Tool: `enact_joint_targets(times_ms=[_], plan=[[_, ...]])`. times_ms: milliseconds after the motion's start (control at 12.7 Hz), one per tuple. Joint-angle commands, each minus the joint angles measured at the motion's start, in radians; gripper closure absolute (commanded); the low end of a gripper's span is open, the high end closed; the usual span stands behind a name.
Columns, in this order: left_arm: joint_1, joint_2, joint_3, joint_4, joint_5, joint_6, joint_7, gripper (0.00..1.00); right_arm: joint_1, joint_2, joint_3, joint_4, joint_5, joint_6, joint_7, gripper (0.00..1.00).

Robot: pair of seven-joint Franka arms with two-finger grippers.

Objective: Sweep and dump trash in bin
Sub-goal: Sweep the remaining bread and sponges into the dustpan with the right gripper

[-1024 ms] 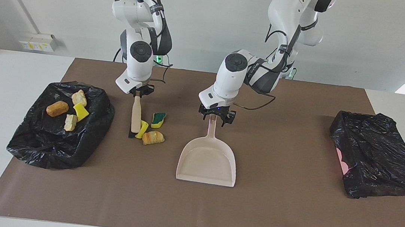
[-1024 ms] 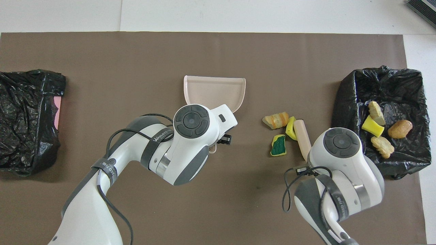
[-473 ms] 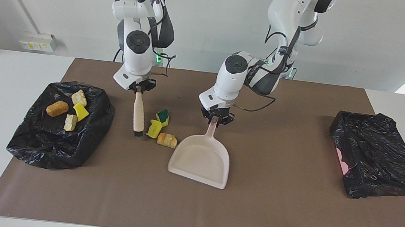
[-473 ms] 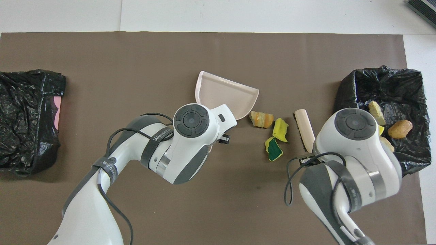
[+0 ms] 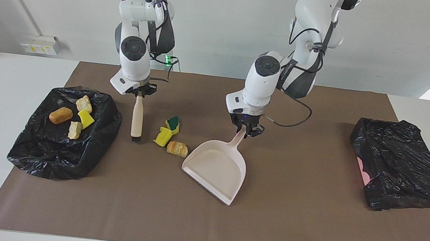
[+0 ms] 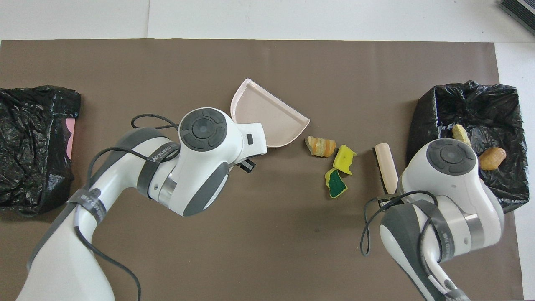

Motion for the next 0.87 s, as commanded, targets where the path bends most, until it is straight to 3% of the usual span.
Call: enact_joint_targets(times_ms=[0,394,630,788], plan=[[0.074,-0.101,-0.004,-0.02,0.013,-0.106,0.246,1.0,0.004,-0.036,0.006,-0.029,0.02,0.023,0.0,1.0],[0.153,-0.136,-0.004,-0.04,0.013,-0.22,0.783,1.0,0.064,-0.001,0.006,-0.06,0.02,0.118,0.119,1.0],[0.148,-0.193,-0.007,-0.155,0.01,-0.154,0.828,1.0,0.148,0.041,0.006,-0.06,0.061,0.169,0.211,1.0],[0.122,-0.205,-0.011,-0.244,0.007,-0.026,0.804,1.0,0.21,0.071,0.008,-0.05,0.071,0.199,0.292,1.0]])
